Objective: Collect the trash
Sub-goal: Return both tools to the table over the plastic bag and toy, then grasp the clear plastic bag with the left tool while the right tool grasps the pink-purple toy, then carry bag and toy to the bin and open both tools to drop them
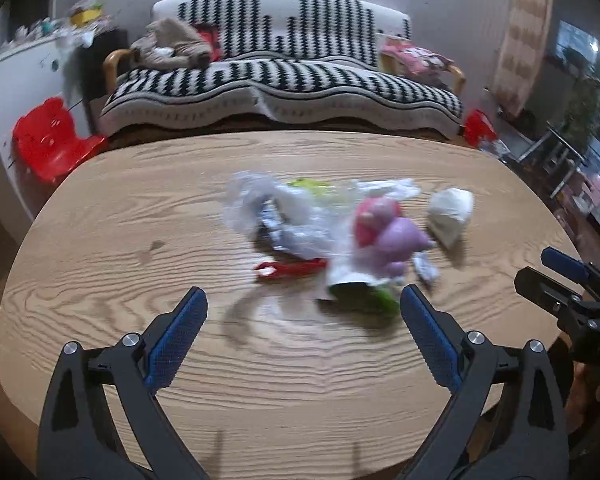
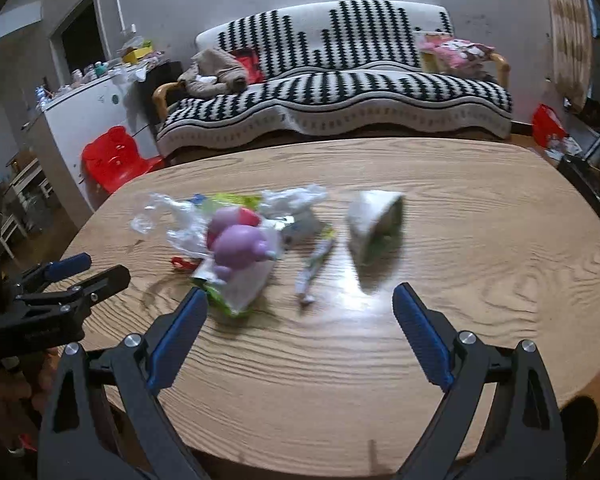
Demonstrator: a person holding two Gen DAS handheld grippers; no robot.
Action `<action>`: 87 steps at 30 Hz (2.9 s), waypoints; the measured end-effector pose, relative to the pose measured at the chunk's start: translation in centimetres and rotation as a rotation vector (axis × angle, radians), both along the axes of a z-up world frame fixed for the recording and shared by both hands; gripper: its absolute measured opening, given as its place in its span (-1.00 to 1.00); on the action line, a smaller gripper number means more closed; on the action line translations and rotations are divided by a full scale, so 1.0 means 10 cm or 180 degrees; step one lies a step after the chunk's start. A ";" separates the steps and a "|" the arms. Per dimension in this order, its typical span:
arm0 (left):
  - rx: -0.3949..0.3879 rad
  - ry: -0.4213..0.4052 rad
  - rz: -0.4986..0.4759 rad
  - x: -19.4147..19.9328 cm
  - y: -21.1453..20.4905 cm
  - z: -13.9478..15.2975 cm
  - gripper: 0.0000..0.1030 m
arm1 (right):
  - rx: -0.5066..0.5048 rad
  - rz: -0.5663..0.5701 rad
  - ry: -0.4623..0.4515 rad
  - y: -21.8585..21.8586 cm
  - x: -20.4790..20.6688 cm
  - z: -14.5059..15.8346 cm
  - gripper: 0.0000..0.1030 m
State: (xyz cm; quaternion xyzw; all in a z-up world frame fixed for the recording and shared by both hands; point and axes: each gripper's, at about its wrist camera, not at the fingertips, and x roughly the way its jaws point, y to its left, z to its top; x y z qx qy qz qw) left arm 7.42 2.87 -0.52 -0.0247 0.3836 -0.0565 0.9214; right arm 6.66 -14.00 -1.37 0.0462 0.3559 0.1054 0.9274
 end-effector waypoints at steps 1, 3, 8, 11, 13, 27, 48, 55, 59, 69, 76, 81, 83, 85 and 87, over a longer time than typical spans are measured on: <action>-0.0004 0.0011 0.0018 0.00 0.04 -0.01 0.83 | 0.0006 0.0023 0.0001 0.06 0.03 -0.01 0.76; 0.0001 0.0025 0.0060 0.03 0.12 -0.03 0.83 | 0.0003 0.0059 -0.0002 0.15 0.07 -0.02 0.76; -0.0051 0.0065 0.0119 0.12 0.30 -0.10 0.83 | -0.0082 0.0143 -0.0016 0.36 0.16 -0.07 0.76; -0.0045 0.0089 0.0155 0.15 0.38 -0.15 0.83 | -0.0152 0.0167 -0.0065 0.47 0.21 -0.08 0.76; -0.0069 0.0121 0.0205 0.21 0.45 -0.18 0.83 | -0.0175 0.0163 -0.0111 0.50 0.24 -0.08 0.76; -0.0582 0.0237 0.0141 0.87 0.20 -0.42 0.83 | -0.0368 0.0308 -0.0114 0.73 0.71 -0.35 0.75; -0.0624 -0.0023 0.0203 0.67 0.08 -0.08 -0.68 | -0.0168 0.0388 -0.0304 0.41 0.33 -0.01 -0.13; -0.0511 -0.0082 0.0294 0.36 0.05 0.16 -0.68 | -0.0235 0.0198 -0.0199 0.02 -0.01 0.13 -0.13; -0.0398 -0.0053 0.0242 0.27 -0.10 0.17 -0.68 | -0.0329 0.0075 -0.0121 -0.24 -0.18 0.08 -0.13; -0.0334 -0.0142 0.0072 -0.03 -0.42 0.28 -0.68 | -0.0260 -0.0302 -0.0045 -0.66 -0.37 0.06 -0.13; -0.0159 -0.0062 -0.0017 -0.01 -0.42 0.22 -0.68 | -0.0407 -0.0247 0.0034 -0.39 -0.24 -0.06 -0.13; -0.0099 -0.0042 -0.0029 0.00 -0.43 0.19 -0.68 | -0.0441 -0.0209 0.0036 -0.39 -0.28 -0.04 -0.14; -0.0124 -0.0025 -0.0077 0.02 -0.54 0.20 -0.68 | -0.0436 -0.0274 -0.0005 -0.53 -0.37 0.02 -0.14; -0.0129 -0.0034 -0.0166 0.00 -0.72 0.20 -0.68 | -0.0398 -0.0397 -0.0020 -0.74 -0.45 0.06 -0.14; -0.0146 -0.0024 -0.0287 -0.01 -0.97 0.19 -0.68 | -0.0389 -0.0533 -0.0037 -0.96 -0.55 0.11 -0.14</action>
